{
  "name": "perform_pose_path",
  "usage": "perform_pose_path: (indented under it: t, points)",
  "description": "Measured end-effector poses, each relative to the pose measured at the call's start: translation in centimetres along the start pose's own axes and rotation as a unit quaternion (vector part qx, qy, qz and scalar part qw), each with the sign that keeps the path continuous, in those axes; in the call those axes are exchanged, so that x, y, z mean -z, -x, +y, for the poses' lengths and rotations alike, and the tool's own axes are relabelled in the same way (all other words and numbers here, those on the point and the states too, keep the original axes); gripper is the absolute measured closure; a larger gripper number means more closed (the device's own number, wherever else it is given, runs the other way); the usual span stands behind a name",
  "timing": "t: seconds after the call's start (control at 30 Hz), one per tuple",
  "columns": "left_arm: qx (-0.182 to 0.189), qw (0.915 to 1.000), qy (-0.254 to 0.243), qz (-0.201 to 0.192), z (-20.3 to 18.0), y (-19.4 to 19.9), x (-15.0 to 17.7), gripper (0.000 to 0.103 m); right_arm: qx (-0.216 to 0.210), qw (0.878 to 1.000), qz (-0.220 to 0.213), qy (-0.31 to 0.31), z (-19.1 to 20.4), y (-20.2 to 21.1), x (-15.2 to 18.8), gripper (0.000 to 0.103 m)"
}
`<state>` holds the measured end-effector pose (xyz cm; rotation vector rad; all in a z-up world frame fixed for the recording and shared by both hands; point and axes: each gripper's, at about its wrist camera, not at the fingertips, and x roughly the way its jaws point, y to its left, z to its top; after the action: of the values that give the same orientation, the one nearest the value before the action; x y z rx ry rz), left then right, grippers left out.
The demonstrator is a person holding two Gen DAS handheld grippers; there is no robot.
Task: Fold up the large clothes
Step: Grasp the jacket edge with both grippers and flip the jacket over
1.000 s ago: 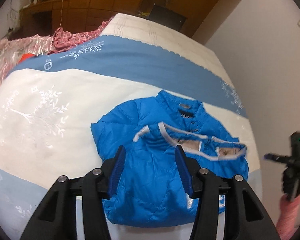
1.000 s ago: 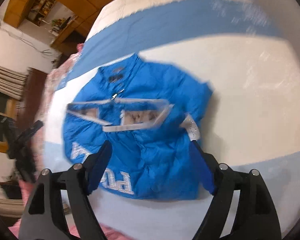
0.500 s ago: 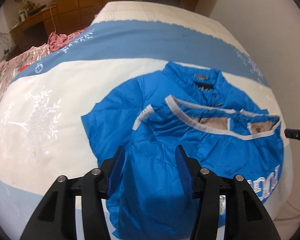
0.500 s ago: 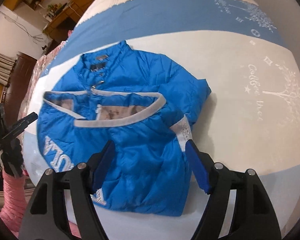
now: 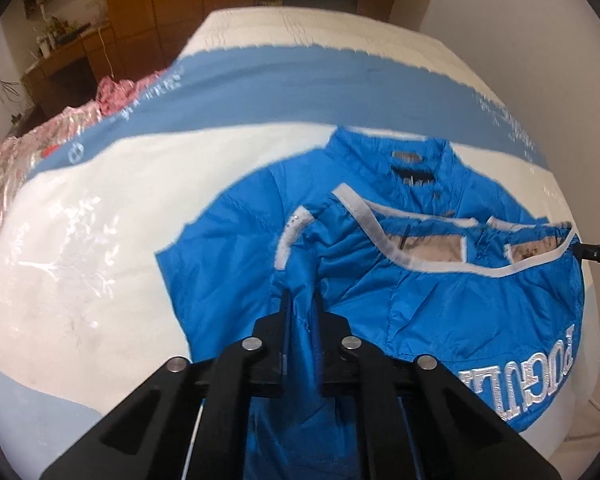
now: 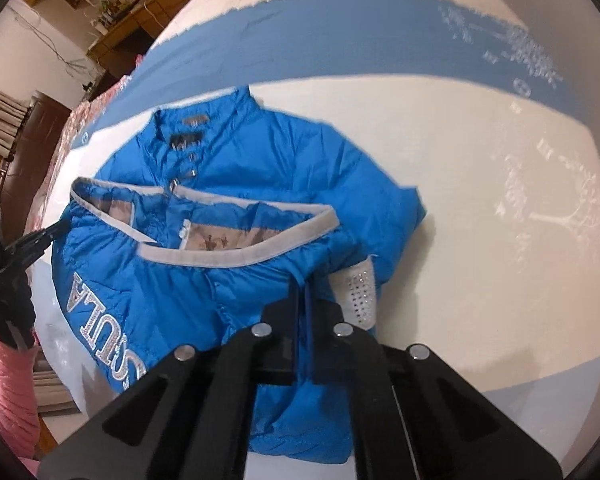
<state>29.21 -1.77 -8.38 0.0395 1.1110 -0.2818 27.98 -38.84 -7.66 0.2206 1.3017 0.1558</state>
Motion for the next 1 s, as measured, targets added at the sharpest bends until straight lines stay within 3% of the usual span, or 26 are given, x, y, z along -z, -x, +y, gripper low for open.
perform_pose_path:
  t: [0.17,0.37,0.6,1.0]
  points:
    - [0.013,0.9982,0.030,-0.049,1.2,2.7,-2.5,0.097,-0.003,0.999,-0.041,-0.005,-0.4,2.4,-2.5,0.102]
    - [0.002,0.9966,0.059,-0.057,2.1,0.7,-6.1,0.097,0.007,0.998,-0.061,-0.020,-0.5,1.6,-7.6,0.102]
    - [-0.043,0.9958,0.077,-0.023,3.3,-4.9,-8.0,0.096,0.033,0.998,-0.031,-0.037,-1.2,-4.1,-11.5,0.102]
    - [-0.073,0.9943,0.075,0.021,4.1,-11.7,-6.8,0.089,0.036,0.997,0.014,-0.074,-3.2,-11.6,-11.5,0.101]
